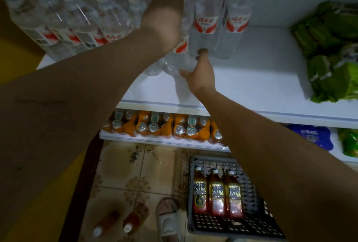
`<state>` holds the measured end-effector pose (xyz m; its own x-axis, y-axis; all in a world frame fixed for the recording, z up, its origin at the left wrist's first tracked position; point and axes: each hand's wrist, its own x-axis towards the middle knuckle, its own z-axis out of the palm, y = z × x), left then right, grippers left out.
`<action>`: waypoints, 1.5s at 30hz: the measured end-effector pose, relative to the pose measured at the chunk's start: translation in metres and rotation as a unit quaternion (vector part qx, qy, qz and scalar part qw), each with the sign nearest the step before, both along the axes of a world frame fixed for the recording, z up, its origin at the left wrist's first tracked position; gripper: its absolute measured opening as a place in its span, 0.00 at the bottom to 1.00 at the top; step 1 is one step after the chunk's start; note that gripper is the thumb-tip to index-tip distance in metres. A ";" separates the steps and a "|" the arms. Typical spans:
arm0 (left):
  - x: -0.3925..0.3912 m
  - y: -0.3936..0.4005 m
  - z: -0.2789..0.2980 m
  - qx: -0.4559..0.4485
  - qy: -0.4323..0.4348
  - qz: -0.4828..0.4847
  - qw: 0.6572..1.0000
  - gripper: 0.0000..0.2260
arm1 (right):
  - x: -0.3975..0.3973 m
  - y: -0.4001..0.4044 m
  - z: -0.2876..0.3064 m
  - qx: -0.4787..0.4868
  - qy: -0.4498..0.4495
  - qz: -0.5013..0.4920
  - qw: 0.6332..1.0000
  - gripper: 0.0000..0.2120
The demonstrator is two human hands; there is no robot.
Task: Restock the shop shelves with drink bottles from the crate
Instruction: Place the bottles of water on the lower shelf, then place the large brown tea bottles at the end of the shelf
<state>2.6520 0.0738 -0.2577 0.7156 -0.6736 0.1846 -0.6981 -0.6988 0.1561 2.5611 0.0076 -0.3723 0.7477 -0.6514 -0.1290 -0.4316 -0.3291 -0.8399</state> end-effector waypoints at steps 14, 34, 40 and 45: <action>-0.151 0.035 -0.110 -0.242 -0.038 -0.008 0.970 0.22 | -0.210 -0.002 -0.057 -0.172 -0.037 0.146 0.974 0.16; -0.389 0.032 -0.371 0.244 0.364 -0.063 0.897 0.28 | -0.416 -0.003 -0.270 0.010 0.355 0.077 0.932 0.39; -0.402 0.030 -0.491 0.294 0.389 -0.079 0.870 0.28 | -0.428 -0.004 -0.403 0.112 0.418 0.009 0.901 0.46; -0.406 0.031 -0.567 0.288 0.383 -0.088 0.873 0.28 | -0.428 0.002 -0.491 0.186 0.405 -0.082 0.892 0.45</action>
